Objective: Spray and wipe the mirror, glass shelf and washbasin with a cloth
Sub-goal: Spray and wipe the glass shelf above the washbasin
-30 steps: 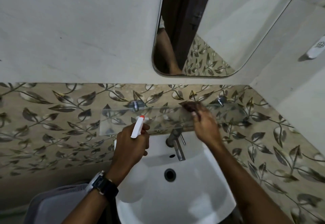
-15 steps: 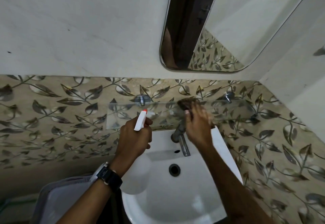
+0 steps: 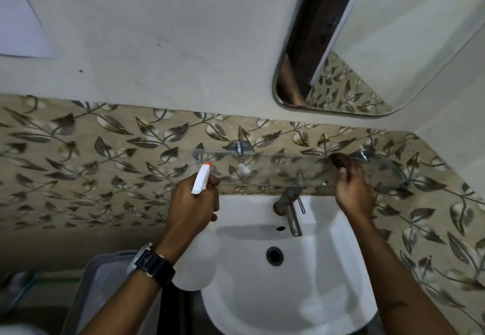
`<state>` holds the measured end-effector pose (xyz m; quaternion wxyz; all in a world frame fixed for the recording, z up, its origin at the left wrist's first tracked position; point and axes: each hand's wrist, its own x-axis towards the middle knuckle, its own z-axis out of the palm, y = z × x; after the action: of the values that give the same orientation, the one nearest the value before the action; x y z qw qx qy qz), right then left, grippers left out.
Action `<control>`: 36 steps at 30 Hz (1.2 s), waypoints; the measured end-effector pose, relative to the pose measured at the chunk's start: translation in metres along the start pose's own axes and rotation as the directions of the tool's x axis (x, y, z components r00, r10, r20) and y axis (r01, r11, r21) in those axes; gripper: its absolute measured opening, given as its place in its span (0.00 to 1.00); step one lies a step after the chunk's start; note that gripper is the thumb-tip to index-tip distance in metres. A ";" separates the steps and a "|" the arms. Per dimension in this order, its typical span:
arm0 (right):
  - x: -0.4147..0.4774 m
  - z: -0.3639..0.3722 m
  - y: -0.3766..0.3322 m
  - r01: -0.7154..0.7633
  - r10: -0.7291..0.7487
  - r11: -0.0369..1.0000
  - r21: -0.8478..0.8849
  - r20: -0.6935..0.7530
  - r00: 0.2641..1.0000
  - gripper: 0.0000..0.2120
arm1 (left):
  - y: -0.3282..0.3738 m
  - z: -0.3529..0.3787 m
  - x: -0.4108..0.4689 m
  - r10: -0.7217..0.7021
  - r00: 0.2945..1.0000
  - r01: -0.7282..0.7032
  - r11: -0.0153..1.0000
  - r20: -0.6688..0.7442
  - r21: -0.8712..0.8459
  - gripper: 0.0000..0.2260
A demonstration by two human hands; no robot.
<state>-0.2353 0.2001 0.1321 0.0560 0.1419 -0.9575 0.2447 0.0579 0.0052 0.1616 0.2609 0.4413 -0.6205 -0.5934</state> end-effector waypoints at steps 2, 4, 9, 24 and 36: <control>0.001 0.002 -0.003 -0.016 0.016 0.999 -0.038 -0.009 1.000 0.25 | -0.002 -0.009 0.000 0.006 1.000 -0.006 1.000 -0.022 0.009 0.09; -0.009 0.014 -0.021 0.009 -0.009 0.999 -0.052 0.001 1.000 0.26 | -0.003 -0.014 0.002 0.008 1.000 -0.008 1.000 -0.029 -0.001 0.10; -0.076 0.054 -0.100 0.287 -0.288 0.958 -0.022 0.000 0.958 0.23 | 0.000 -0.014 0.007 0.024 1.000 -0.024 0.999 -0.009 0.022 0.10; -0.033 0.032 -0.052 0.146 -0.145 0.989 -0.003 0.084 0.986 0.26 | 0.005 -0.032 0.002 0.028 1.000 -0.027 0.999 -0.012 0.027 0.10; -0.126 0.079 -0.165 0.446 -0.446 0.895 0.001 0.047 0.894 0.27 | -0.003 -0.054 -0.004 0.049 0.996 -0.043 0.996 -0.073 0.075 0.09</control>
<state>-0.0685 0.0543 0.1149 0.0891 0.3631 -0.9017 0.2174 0.1064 -0.0190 0.1684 0.2811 0.4580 -0.6418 -0.5471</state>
